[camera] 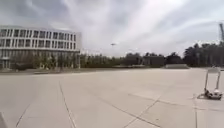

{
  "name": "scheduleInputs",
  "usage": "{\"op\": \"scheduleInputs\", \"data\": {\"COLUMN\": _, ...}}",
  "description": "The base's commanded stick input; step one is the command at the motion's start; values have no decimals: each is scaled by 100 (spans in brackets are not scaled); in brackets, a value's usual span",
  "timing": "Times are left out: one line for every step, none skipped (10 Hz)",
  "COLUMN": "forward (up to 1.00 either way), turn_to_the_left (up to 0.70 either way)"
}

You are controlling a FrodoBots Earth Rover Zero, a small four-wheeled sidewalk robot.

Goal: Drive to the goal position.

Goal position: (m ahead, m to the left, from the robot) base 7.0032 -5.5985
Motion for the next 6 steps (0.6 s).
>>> {"op": "scheduleInputs", "data": {"forward": 70, "turn_to_the_left": 12}}
{"op": "scheduleInputs", "data": {"forward": 70, "turn_to_the_left": 12}}
{"op": "scheduleInputs", "data": {"forward": 70, "turn_to_the_left": 11}}
{"op": "scheduleInputs", "data": {"forward": 70, "turn_to_the_left": 12}}
{"op": "scheduleInputs", "data": {"forward": 70, "turn_to_the_left": 12}}
{"op": "scheduleInputs", "data": {"forward": 70, "turn_to_the_left": 11}}
